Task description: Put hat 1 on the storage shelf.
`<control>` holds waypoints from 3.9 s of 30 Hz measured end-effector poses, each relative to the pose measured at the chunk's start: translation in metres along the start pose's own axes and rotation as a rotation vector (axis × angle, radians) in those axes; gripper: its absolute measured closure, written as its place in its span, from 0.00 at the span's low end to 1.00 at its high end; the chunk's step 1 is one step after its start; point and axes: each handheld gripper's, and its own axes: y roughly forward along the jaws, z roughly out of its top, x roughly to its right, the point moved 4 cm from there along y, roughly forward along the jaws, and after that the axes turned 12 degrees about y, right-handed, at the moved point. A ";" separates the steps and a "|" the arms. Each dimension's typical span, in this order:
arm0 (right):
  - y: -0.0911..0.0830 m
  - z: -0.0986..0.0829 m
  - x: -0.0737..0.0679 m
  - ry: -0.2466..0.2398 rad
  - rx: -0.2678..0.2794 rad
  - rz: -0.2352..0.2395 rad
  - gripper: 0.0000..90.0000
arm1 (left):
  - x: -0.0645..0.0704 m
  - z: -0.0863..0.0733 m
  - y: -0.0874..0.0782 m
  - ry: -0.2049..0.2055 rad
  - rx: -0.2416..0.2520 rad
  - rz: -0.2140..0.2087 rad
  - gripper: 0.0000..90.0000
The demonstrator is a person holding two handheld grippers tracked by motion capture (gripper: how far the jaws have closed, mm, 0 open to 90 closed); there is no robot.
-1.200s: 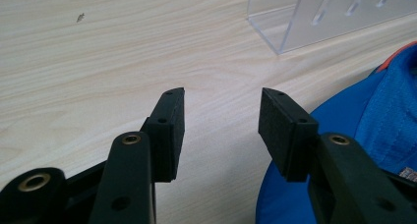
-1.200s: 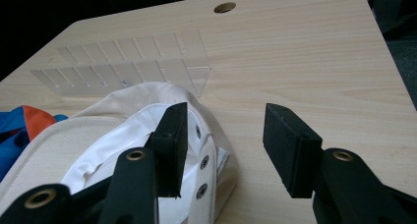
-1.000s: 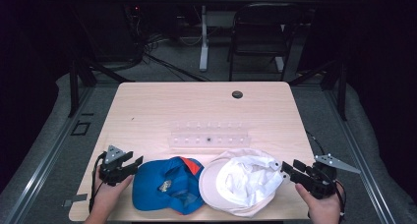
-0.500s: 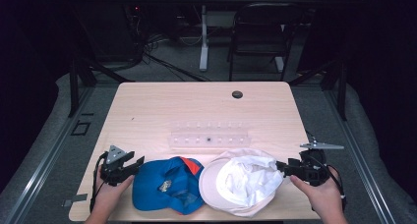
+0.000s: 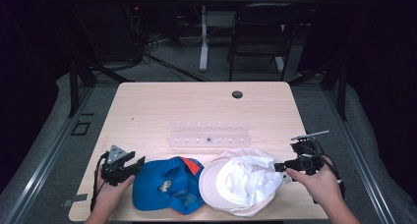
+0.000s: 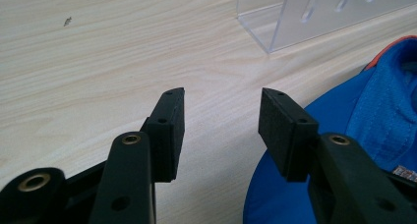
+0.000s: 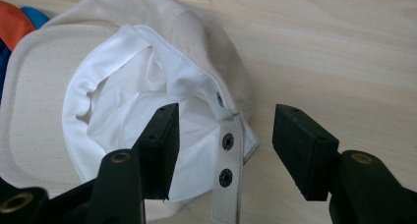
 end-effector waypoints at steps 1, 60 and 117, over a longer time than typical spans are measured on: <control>0.002 0.000 -0.001 0.011 0.000 0.003 0.49 | 0.000 0.000 0.000 0.000 0.002 -0.001 0.59; 0.020 0.005 -0.009 0.160 -0.250 -0.010 0.90 | -0.001 0.000 -0.002 -0.009 0.011 0.024 0.59; -0.062 0.034 -0.060 0.305 -0.385 0.409 0.90 | -0.001 -0.001 -0.002 -0.005 0.007 0.025 0.58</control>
